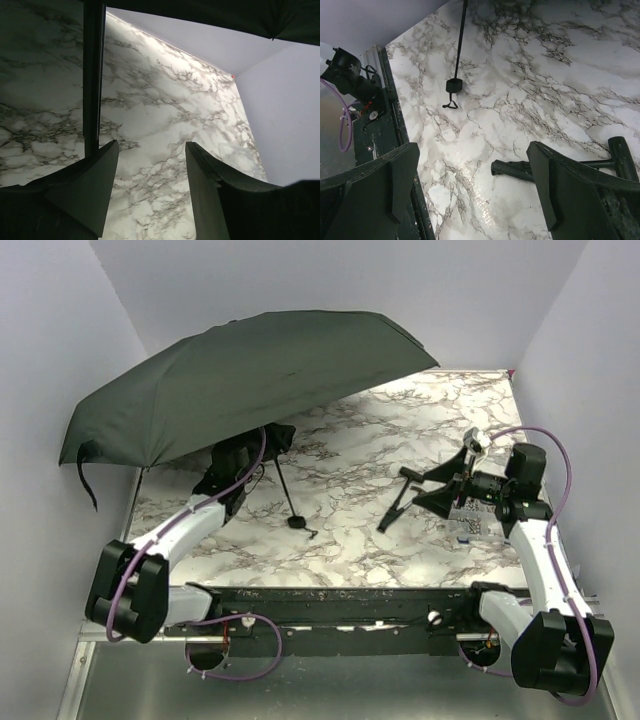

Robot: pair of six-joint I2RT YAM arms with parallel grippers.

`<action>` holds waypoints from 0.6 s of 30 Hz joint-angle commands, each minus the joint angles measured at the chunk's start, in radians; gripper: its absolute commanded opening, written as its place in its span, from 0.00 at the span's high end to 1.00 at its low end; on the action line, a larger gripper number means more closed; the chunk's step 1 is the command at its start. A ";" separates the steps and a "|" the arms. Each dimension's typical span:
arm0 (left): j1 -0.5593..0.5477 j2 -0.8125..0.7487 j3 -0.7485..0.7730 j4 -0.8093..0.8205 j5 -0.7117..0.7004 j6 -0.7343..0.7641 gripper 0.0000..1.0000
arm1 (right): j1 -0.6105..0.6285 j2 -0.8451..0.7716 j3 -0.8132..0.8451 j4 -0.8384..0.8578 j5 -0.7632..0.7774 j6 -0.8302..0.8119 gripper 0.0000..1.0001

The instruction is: Put away the umbrella

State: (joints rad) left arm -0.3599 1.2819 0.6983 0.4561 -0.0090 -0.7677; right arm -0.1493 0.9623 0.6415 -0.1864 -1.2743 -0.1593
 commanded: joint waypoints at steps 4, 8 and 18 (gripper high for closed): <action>0.009 -0.141 -0.021 -0.073 0.005 0.139 0.38 | 0.012 0.005 0.034 -0.028 -0.005 -0.026 0.00; 0.018 -0.210 -0.058 -0.132 -0.079 0.169 0.30 | 0.012 0.007 0.034 -0.030 -0.002 -0.029 0.00; 0.110 -0.056 0.033 -0.172 -0.035 0.135 0.35 | 0.013 0.005 0.029 -0.025 0.004 -0.028 0.00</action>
State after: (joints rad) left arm -0.2749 1.1488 0.6640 0.3138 -0.0624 -0.6323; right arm -0.1429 0.9668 0.6487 -0.2039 -1.2736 -0.1715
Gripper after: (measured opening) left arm 0.695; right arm 0.998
